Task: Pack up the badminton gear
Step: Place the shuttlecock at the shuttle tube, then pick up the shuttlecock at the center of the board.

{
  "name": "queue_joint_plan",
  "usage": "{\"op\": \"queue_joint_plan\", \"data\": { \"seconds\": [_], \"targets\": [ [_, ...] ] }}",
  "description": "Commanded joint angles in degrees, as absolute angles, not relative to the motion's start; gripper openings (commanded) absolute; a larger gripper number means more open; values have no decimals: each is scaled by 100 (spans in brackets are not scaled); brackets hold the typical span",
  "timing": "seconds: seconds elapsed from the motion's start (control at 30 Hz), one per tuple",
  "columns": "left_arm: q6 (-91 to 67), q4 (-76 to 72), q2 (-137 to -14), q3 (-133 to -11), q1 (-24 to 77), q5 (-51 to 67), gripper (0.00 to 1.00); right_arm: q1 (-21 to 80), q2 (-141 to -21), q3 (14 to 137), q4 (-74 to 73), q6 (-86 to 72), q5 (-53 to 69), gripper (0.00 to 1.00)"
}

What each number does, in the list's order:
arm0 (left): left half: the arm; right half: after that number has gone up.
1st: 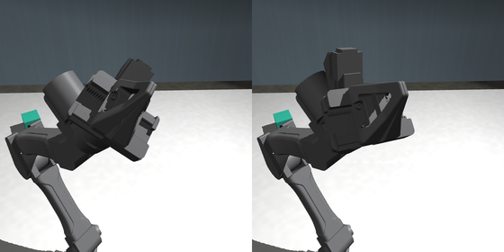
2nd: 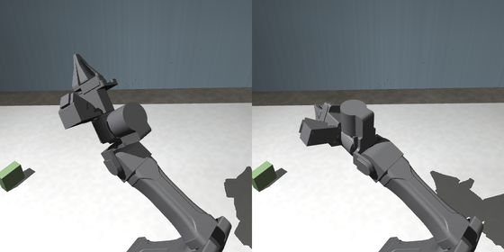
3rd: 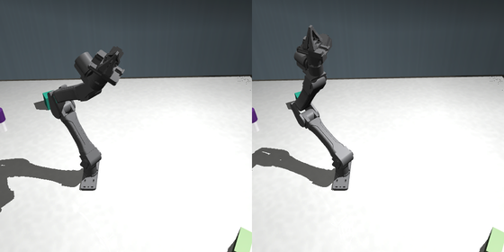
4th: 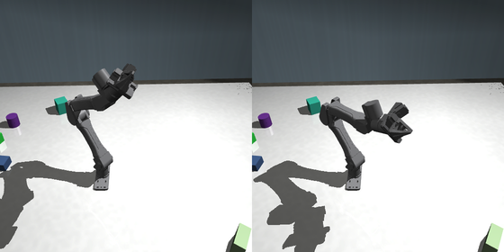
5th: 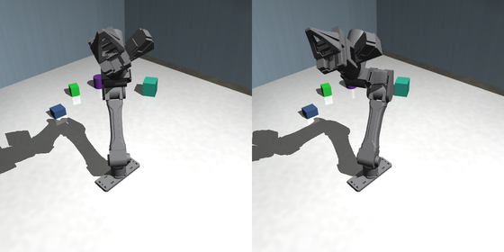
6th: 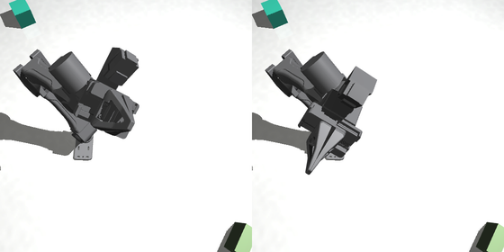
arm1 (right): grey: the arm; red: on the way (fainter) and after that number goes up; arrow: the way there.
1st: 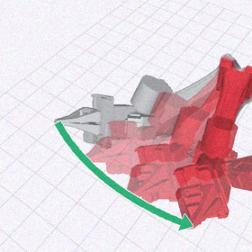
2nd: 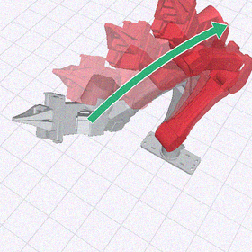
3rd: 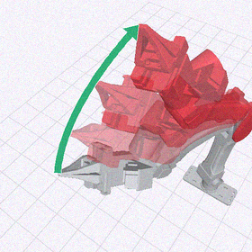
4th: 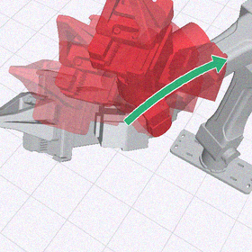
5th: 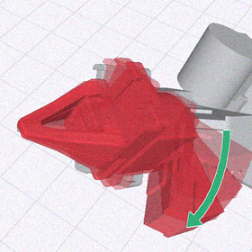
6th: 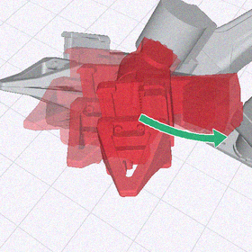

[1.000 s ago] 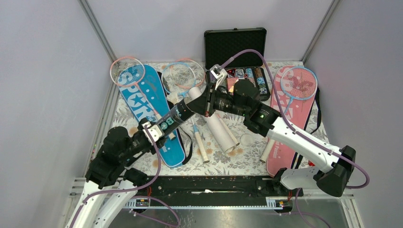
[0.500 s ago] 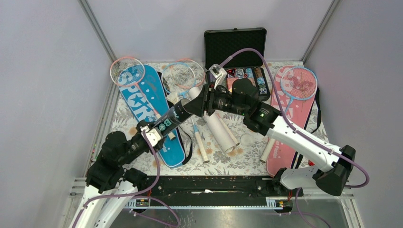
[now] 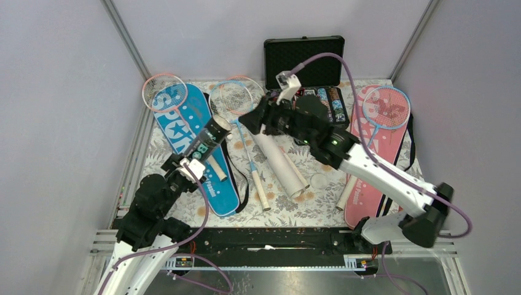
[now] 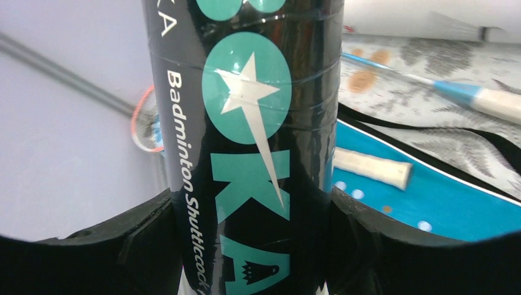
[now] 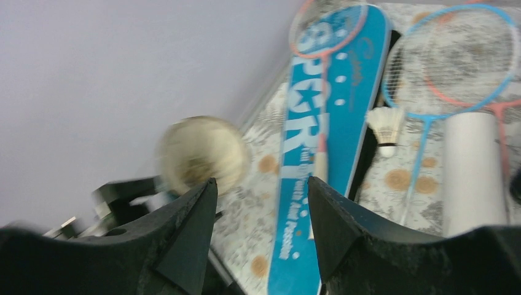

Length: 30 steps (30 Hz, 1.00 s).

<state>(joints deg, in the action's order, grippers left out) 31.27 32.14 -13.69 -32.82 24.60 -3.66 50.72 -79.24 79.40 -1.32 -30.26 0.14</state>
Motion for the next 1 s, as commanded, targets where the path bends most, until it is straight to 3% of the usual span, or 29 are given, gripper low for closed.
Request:
{"op": "queue_joint_plan", "data": {
  "seconds": [0.0, 0.2, 0.43, 0.6, 0.73, 0.97],
  "targets": [
    [3218, 2195, -1161, -3333, 2452, -1689, 22, 4996, -9047, 8797, -519, -3037, -1421, 63],
    [3121, 1969, -961, -3305, 2452, -1806, 22, 4886, -10594, 9828, -960, -4114, -2030, 62],
    [2925, 2035, -860, -3306, 2452, -1480, 22, 4745, -12216, 11221, -1439, -5632, -1436, 60],
    [2761, 2082, -808, -3333, 2452, -1278, 22, 4680, -13467, 12489, -1399, -4856, -984, 63],
    [2652, 2163, -791, -3428, 2452, -1161, 22, 4585, -14527, 14063, -2703, -4822, -1377, 67],
    [2637, 2289, -702, -3428, 2452, -1134, 22, 4482, -14851, 13911, -2283, -5781, -1061, 71]
  ]
}}
